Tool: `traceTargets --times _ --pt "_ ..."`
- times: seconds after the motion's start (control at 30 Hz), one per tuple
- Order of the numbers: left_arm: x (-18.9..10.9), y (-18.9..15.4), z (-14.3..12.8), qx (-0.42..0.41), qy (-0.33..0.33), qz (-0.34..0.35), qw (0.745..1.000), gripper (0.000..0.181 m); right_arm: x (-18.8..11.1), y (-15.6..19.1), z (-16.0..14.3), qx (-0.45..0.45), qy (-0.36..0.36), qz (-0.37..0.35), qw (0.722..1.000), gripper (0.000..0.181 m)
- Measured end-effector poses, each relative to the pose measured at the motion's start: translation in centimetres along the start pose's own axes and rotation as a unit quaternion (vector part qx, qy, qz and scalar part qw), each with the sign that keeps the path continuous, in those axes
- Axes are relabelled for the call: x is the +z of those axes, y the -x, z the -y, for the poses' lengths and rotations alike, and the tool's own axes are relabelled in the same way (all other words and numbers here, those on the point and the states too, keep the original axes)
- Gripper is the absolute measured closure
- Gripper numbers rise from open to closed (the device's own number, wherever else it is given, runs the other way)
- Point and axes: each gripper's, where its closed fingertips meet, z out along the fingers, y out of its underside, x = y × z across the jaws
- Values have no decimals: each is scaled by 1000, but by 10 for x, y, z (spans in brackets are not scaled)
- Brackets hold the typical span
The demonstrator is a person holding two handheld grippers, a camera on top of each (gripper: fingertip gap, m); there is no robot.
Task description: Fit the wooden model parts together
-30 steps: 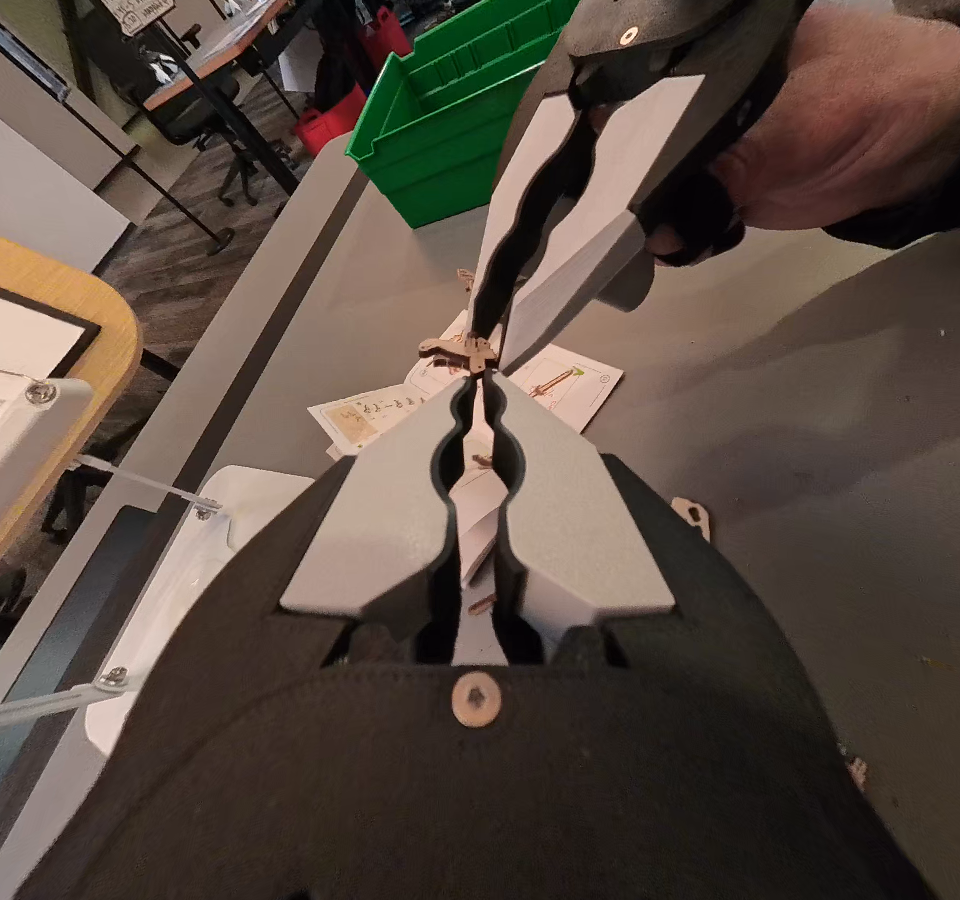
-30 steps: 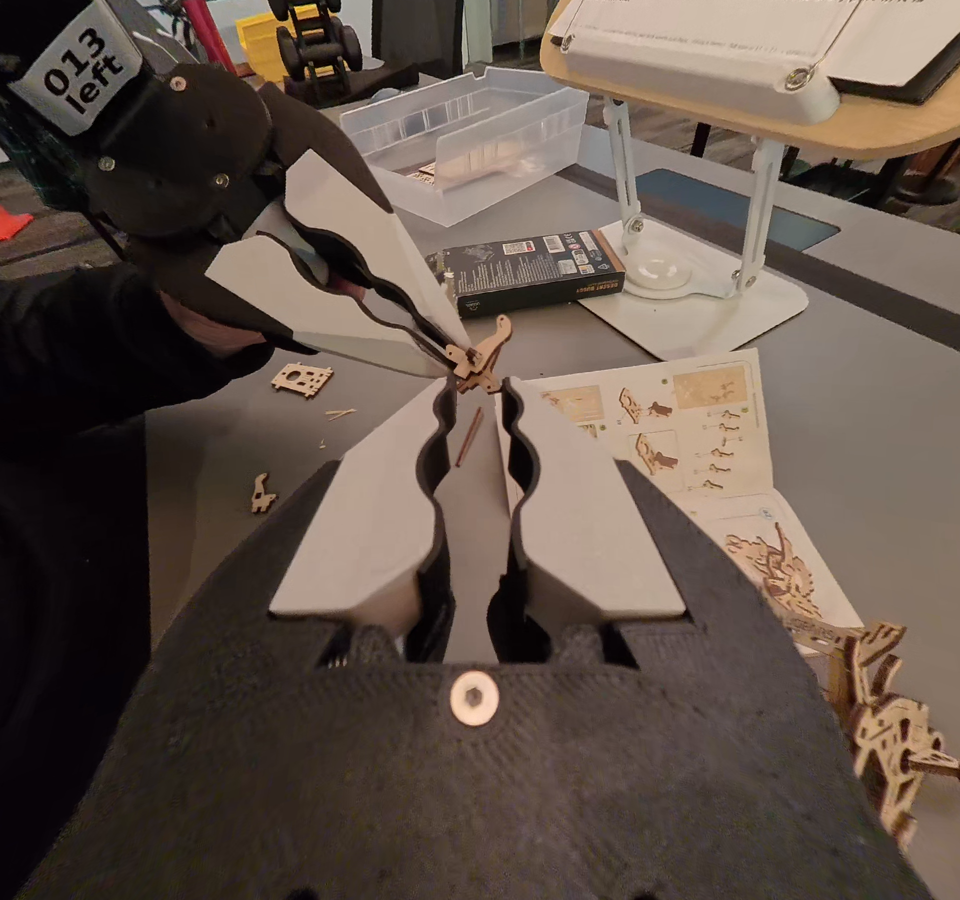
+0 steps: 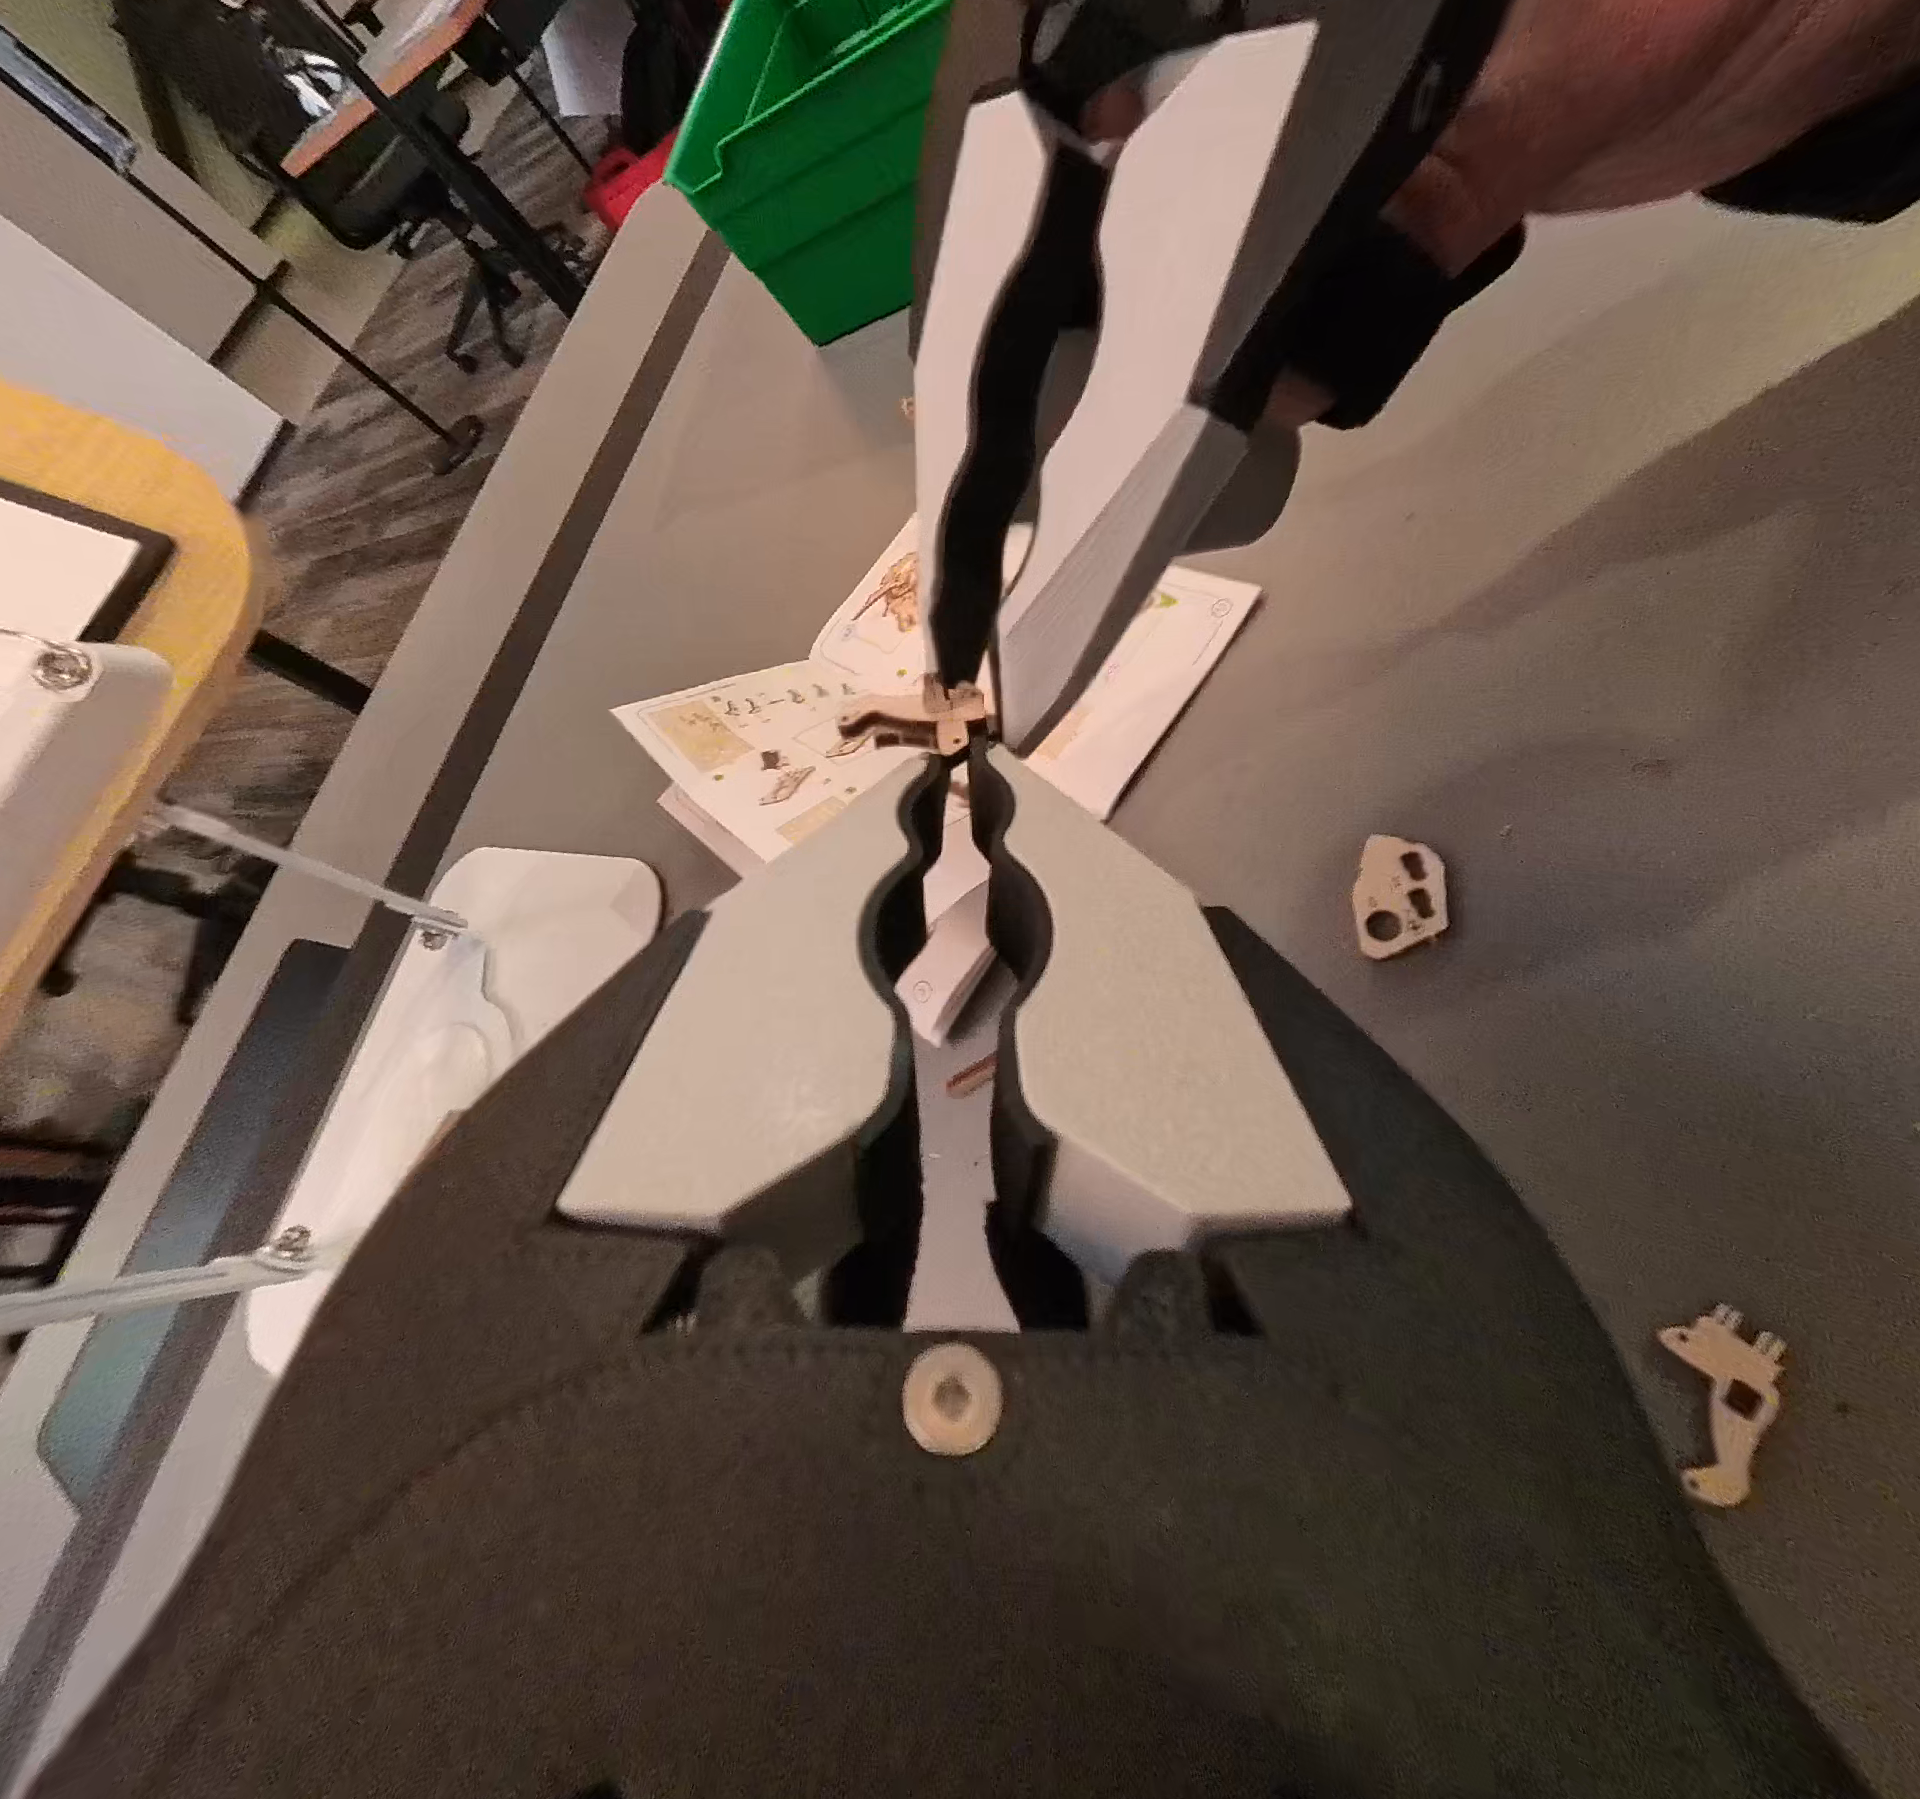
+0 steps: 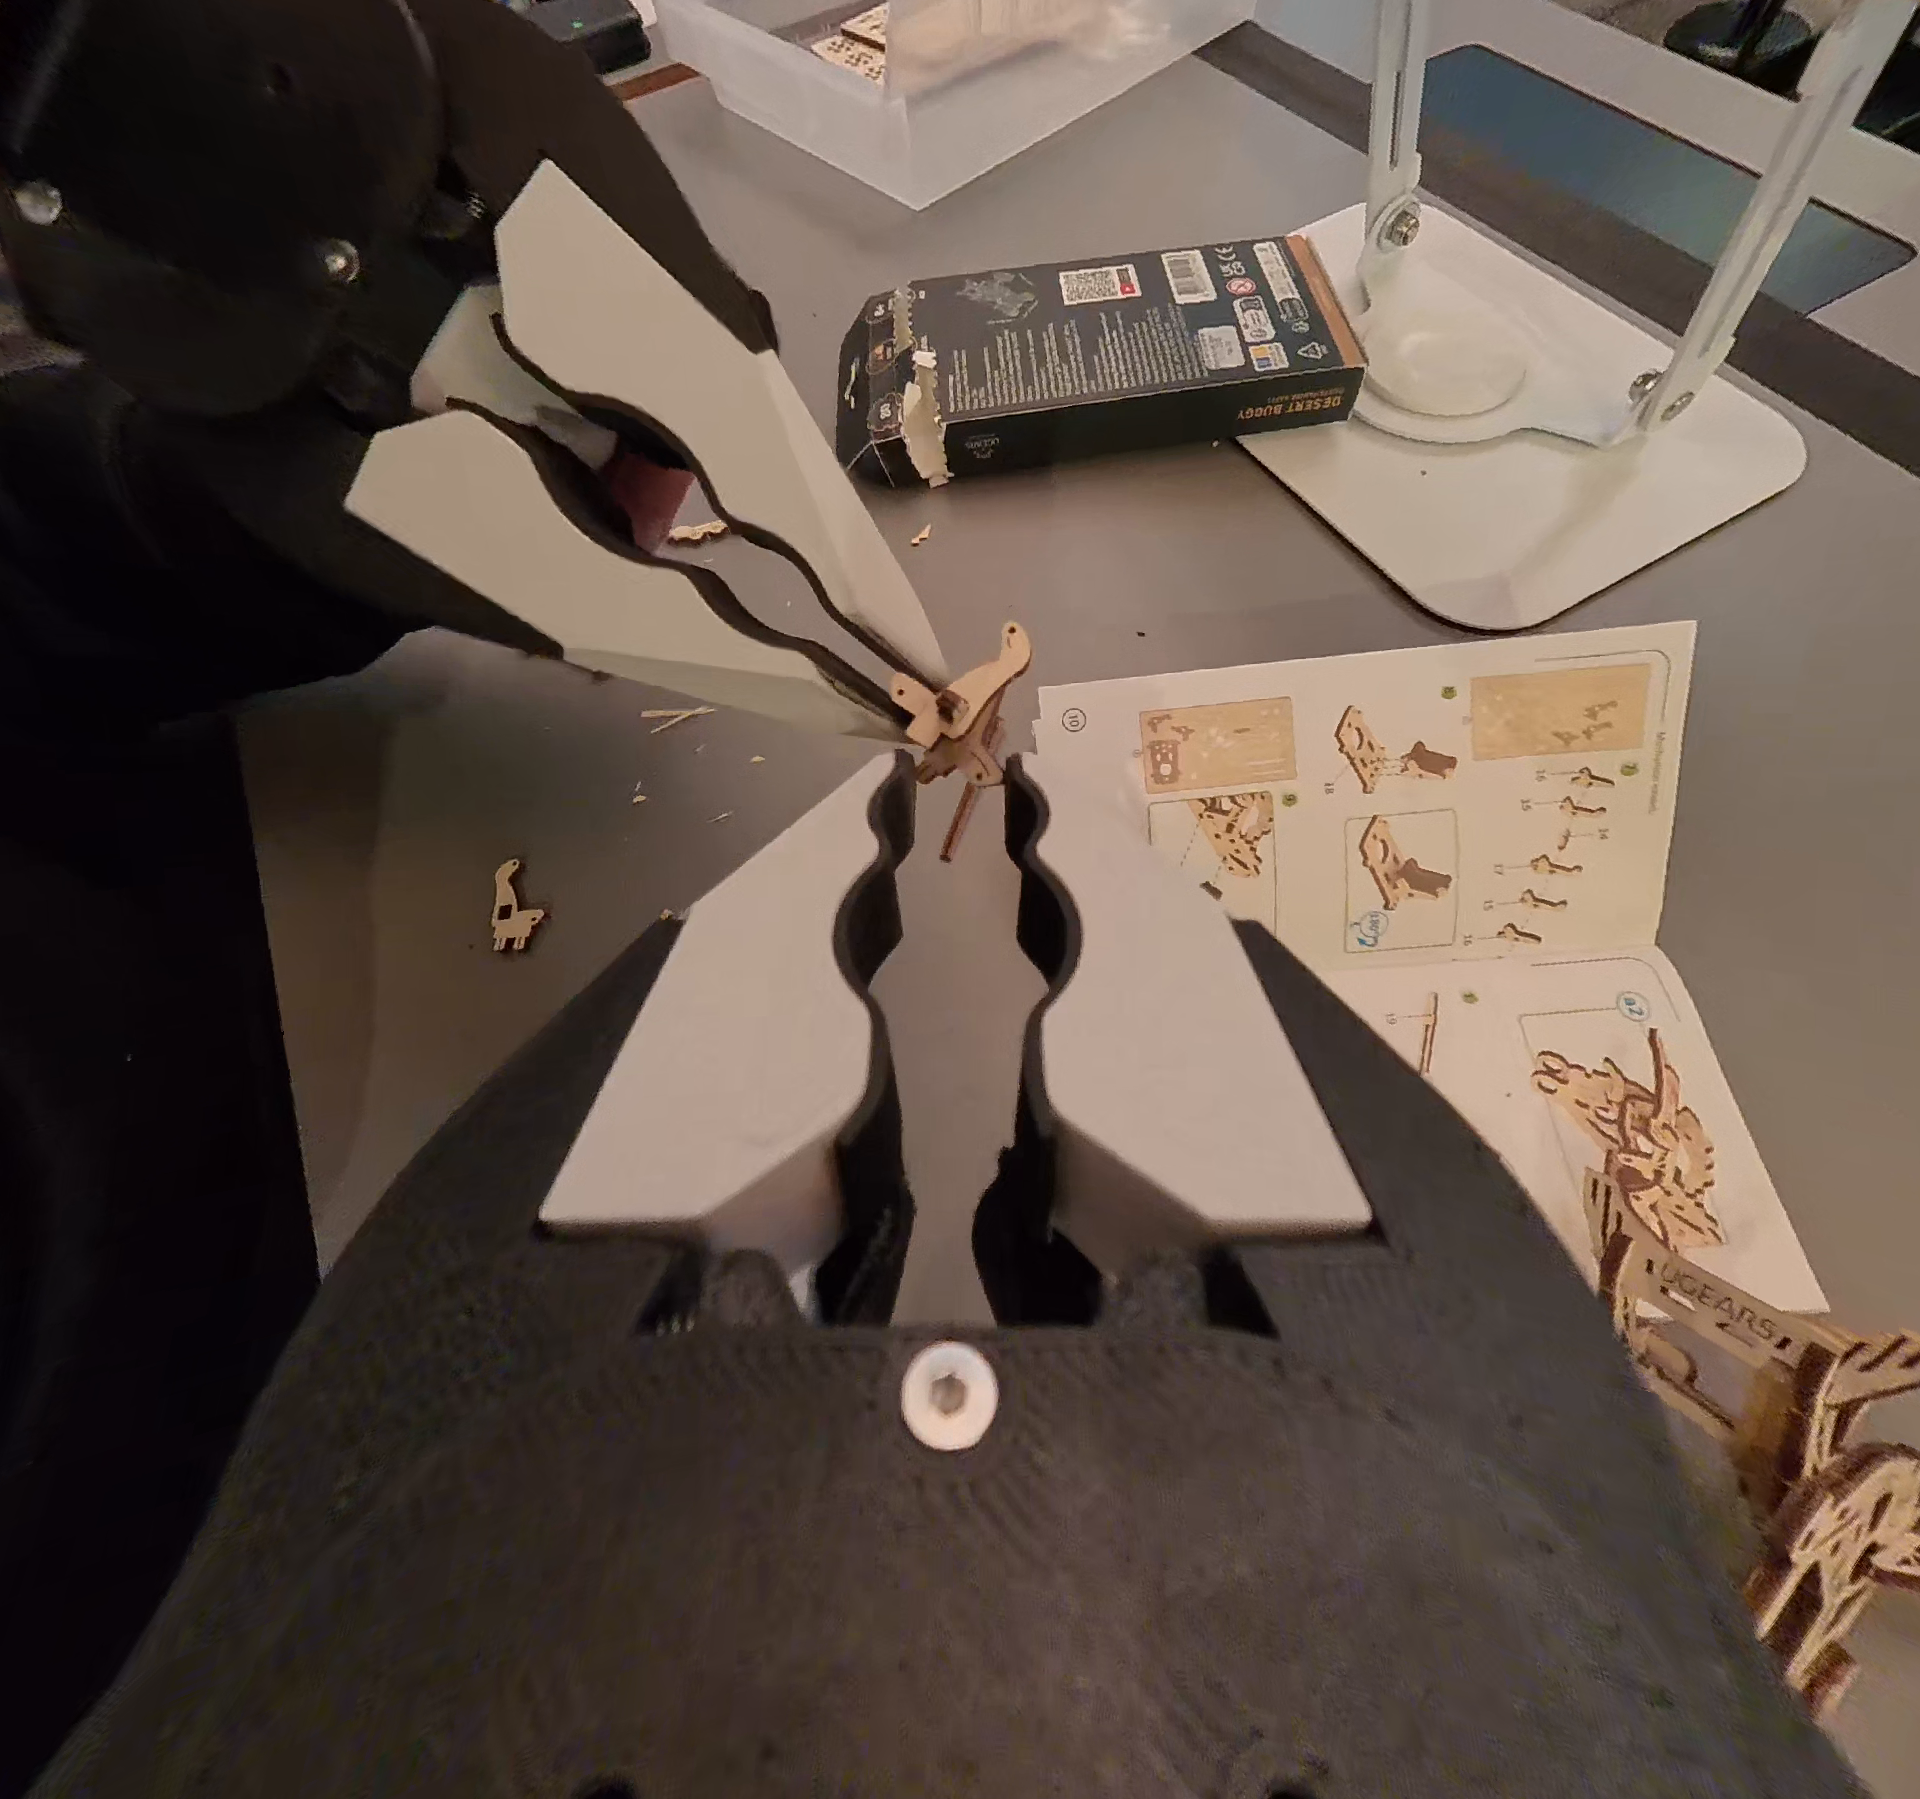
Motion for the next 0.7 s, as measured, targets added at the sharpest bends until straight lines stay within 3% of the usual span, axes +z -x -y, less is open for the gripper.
traceTargets --times 0.03,0.2,0.4,0.7 --pt "0 -1 0 8 3 4 1000 180 1 0 -1 3 5 0 1000 167" --pt "0 1 2 16 -4 24 1000 180 3 1 -2 69 9 37 997 167" --pt "-11 12 3 -73 -59 3 996 179 5 2 -4 73 6 41 996 167" --pt "-9 12 -7 -138 -80 -27 987 180 -5 8 9 190 -105 136 966 167"
